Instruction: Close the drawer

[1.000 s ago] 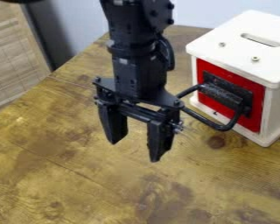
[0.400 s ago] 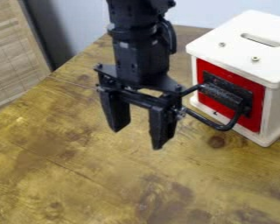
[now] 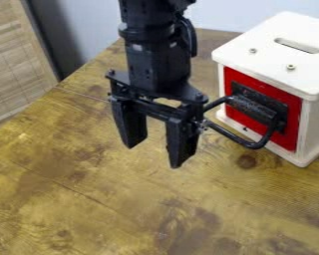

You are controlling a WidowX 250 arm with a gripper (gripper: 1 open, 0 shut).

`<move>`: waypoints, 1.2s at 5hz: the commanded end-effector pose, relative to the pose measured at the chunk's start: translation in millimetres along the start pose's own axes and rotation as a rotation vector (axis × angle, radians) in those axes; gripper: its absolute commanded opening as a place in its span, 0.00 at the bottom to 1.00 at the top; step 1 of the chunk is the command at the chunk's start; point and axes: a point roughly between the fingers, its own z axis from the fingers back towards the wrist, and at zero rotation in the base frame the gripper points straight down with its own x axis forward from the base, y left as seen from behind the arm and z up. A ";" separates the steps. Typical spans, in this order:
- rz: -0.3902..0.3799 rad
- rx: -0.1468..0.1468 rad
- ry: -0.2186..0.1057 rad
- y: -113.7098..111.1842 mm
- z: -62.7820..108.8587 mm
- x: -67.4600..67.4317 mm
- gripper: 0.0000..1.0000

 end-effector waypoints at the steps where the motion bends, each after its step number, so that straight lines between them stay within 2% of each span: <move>1: 0.005 -0.008 -0.066 4.3 19.7 3.7 1.00; 6: -0.035 -0.038 0.000 5.2 13.9 4.5 1.00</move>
